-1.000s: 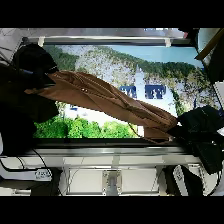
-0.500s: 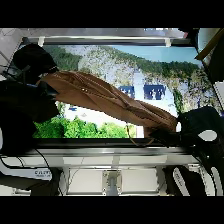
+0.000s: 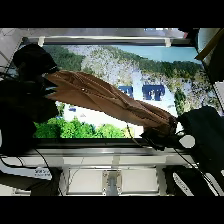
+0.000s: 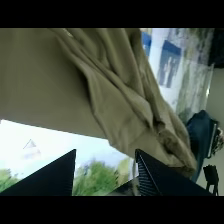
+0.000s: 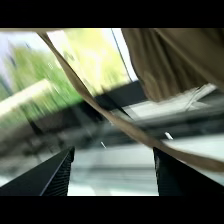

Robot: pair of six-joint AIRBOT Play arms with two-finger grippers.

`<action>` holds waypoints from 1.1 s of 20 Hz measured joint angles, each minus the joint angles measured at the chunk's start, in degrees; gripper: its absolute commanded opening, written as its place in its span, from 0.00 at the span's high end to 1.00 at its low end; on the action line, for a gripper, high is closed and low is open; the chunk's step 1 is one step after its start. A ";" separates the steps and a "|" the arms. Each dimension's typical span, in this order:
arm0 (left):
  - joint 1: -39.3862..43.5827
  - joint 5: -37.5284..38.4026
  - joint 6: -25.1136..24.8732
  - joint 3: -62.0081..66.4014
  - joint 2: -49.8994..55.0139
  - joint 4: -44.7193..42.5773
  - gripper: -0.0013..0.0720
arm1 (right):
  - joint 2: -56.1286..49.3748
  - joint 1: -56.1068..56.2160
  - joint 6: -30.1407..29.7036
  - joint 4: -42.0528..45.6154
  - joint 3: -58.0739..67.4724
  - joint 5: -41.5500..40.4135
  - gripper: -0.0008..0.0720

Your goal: Fold the clothes and pants, and hang the long-sleeved shirts on hangers.

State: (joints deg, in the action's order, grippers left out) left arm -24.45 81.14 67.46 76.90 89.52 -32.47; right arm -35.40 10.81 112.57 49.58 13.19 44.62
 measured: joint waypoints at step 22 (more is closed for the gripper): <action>-6.29 1.01 -4.02 0.00 0.00 10.91 0.38 | 6.23 12.72 20.09 4.31 -11.58 -87.91 0.96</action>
State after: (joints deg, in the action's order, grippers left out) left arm -30.74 82.15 63.44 76.90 89.52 -21.56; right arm -29.17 23.53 132.66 53.89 1.61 -43.29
